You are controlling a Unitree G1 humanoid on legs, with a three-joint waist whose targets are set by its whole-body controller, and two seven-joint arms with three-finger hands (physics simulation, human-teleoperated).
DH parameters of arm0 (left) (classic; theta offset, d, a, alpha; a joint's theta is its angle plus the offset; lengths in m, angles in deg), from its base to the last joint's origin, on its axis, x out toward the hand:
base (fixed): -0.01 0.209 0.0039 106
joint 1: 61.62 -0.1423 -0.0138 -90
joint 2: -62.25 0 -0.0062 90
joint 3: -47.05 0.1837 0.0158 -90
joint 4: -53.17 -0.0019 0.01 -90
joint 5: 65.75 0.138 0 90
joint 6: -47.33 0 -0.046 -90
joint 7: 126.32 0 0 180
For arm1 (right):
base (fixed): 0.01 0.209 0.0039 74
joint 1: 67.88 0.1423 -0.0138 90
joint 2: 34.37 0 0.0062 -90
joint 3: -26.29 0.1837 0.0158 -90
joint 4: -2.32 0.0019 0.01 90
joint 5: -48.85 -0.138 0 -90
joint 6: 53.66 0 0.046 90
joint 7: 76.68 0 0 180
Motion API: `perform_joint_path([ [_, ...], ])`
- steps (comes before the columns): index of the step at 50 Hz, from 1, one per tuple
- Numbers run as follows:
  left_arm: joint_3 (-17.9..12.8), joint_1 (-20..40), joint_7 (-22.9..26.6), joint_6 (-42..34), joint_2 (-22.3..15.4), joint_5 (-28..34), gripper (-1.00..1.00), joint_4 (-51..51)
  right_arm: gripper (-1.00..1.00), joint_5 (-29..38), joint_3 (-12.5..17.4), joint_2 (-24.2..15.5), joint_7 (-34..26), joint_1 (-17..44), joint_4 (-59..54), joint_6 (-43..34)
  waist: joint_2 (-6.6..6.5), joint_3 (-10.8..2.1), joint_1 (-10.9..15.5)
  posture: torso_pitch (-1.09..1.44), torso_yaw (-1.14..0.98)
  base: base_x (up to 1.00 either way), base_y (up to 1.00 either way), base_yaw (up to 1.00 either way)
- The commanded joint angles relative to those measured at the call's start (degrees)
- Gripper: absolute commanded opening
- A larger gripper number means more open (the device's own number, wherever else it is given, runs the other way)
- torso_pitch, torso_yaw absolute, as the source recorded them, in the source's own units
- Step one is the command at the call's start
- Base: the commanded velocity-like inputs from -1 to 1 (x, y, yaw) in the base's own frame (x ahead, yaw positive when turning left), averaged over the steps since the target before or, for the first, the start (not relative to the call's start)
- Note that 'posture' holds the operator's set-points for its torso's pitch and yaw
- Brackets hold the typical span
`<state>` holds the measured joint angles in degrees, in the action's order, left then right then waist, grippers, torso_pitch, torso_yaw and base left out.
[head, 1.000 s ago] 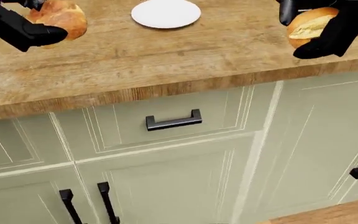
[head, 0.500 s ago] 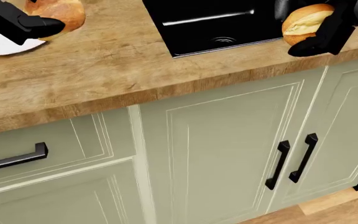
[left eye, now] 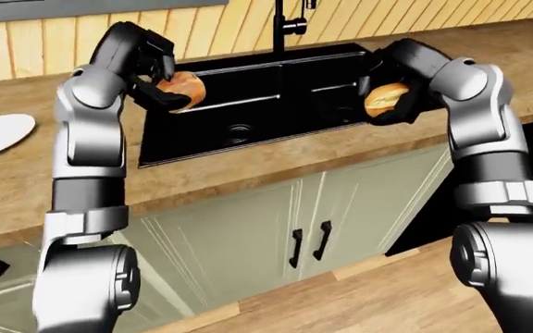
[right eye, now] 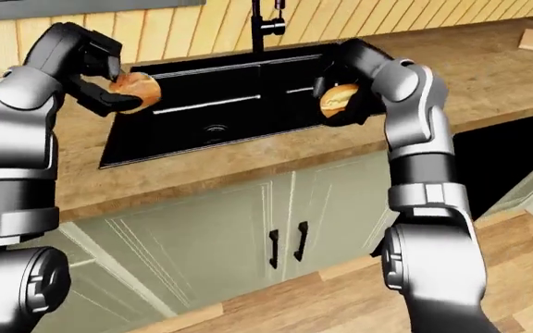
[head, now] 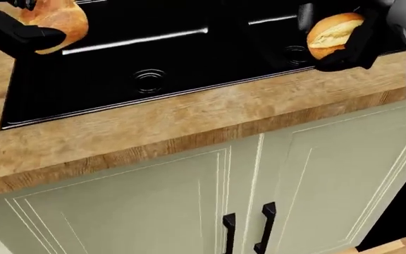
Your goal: Place all breads on the cutting board.
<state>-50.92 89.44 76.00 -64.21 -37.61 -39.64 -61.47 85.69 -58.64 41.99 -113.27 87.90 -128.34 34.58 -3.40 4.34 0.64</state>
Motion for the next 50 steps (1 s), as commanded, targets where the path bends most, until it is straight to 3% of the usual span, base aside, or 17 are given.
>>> perform_joint_path([
  [1, 0.36, 2.95, -0.28, 1.49, -0.15, -0.44, -1.0, 2.54, -1.0, -0.17, 1.96, -2.22, 1.29, 3.14, 2.72, 0.52, 0.18, -3.69, -0.94, 0.0, 0.0, 0.0, -0.88, 0.0],
  [4, 0.39, 2.93, -0.14, 1.28, -0.15, -0.4, -1.0, 2.87, -1.0, -0.26, 1.95, -2.18, 1.17, 3.23, 2.85, 0.43, -0.57, -3.75, -0.77, 0.0, 0.0, 0.0, -0.89, 0.0],
  [8, 0.4, 2.88, 0.01, 1.03, -0.14, -0.32, -1.0, 3.27, -1.0, -0.53, 2.06, -2.23, 0.72, 2.96, 3.49, 0.09, 2.44, -2.88, -1.0, 0.0, 0.0, 0.0, -0.93, 0.0],
  [9, 0.41, 2.92, 0.07, 0.92, -0.12, -0.3, -1.0, 3.37, -1.0, -0.57, 2.07, -2.21, 0.73, 2.85, 3.56, 0.1, 3.9, -3.0, -1.08, 0.0, 0.0, 0.0, -0.97, 0.0],
  [11, 0.43, 3.0, 0.09, 0.96, -0.12, -0.27, -1.0, 3.33, -1.0, -0.58, 2.1, -2.24, 0.4, 2.75, 4.25, -0.36, 10.86, -4.65, -1.53, 0.0, 0.0, 0.0, -0.98, 0.0],
  [12, 0.45, 3.02, 0.18, 0.89, -0.12, -0.24, -1.0, 3.46, -1.0, -0.61, 2.13, -2.28, 0.31, 2.8, 4.41, -0.47, 7.11, -3.33, -1.43, 0.0, 0.0, 0.0, -0.97, 0.0],
  [19, 0.53, 3.15, 0.47, 0.32, 0.03, -0.03, -1.0, 4.12, -1.0, -0.7, 2.12, -2.47, 0.94, 3.17, 3.6, 0.39, 4.33, -3.26, -0.82, 0.0, 0.0, 0.0, -0.87, 0.0],
  [21, 0.47, 3.11, 0.4, 0.45, 0.01, -0.03, -1.0, 3.97, -1.0, -0.76, 2.12, -2.44, 0.92, 3.07, 3.79, 0.47, 4.59, -3.85, -0.78, 0.0, 0.0, 0.0, -0.27, 0.0],
  [30, 0.41, 2.75, 0.33, 0.68, 0.04, -0.12, -1.0, 4.0, -1.0, -1.2, 2.25, -2.23, 0.5, 2.61, 4.57, 0.3, 6.39, -1.62, -0.94, 0.0, 0.0, 0.0, -0.01, 0.0],
  [32, 0.38, 2.89, 0.24, 0.87, -0.01, -0.15, -1.0, 3.67, -1.0, -1.27, 2.25, -2.23, 0.61, 2.55, 4.39, 0.37, 3.05, -2.99, 0.01, 0.0, 0.0, 0.0, -0.12, 0.0],
  [34, 0.44, 3.0, 0.23, 0.95, -0.01, -0.14, -1.0, 3.51, -1.0, -1.33, 2.18, -2.19, 0.79, 2.7, 3.95, 0.6, 5.41, -3.19, -0.29, 0.0, 0.0, 0.0, -0.21, 0.0],
  [36, 0.46, 3.11, 0.14, 1.2, -0.02, -0.15, -1.0, 3.13, -1.0, -1.37, 2.14, -2.18, 0.91, 2.77, 3.66, 0.76, 5.54, -3.55, 0.22, 0.0, 0.0, 0.0, -0.32, 0.0],
  [38, 0.48, 3.14, 0.12, 1.28, 0.01, -0.15, -1.0, 3.06, -1.0, -1.38, 2.1, -2.21, 0.99, 2.82, 3.45, 0.9, 8.83, -3.27, -0.04, 0.0, 0.0, 0.0, -0.45, 0.0],
  [39, 0.45, 3.15, 0.19, 1.18, 0.07, -0.22, -1.0, 3.15, -1.0, -1.36, 2.07, -2.23, 1.06, 2.84, 3.33, 1.0, 8.83, -4.43, -0.35, 0.0, 0.0, 0.0, -0.45, 0.0],
  [40, 0.41, 3.02, 0.28, 1.07, 0.18, -0.36, -1.0, 3.38, -1.0, -1.4, 2.11, -2.2, 0.89, 2.76, 3.72, 0.74, 7.78, -3.09, -1.19, 0.0, 0.0, 0.0, -0.46, 0.0],
  [47, 0.55, 1.73, 0.38, 0.33, 0.73, -0.27, -1.0, 5.52, -1.0, -1.48, 2.07, -1.88, 1.36, 2.13, 4.49, 1.3, 4.51, -3.62, -0.75, 0.0, 0.0, 0.0, -0.41, 0.0],
  [50, 0.53, 1.18, 0.15, 0.62, 0.98, -0.34, -1.0, 5.7, -1.0, -1.57, 2.16, -1.8, 1.08, 1.55, 5.73, 1.14, 5.99, -3.04, -0.83, 0.0, 0.0, 0.0, -0.04, 0.0],
])
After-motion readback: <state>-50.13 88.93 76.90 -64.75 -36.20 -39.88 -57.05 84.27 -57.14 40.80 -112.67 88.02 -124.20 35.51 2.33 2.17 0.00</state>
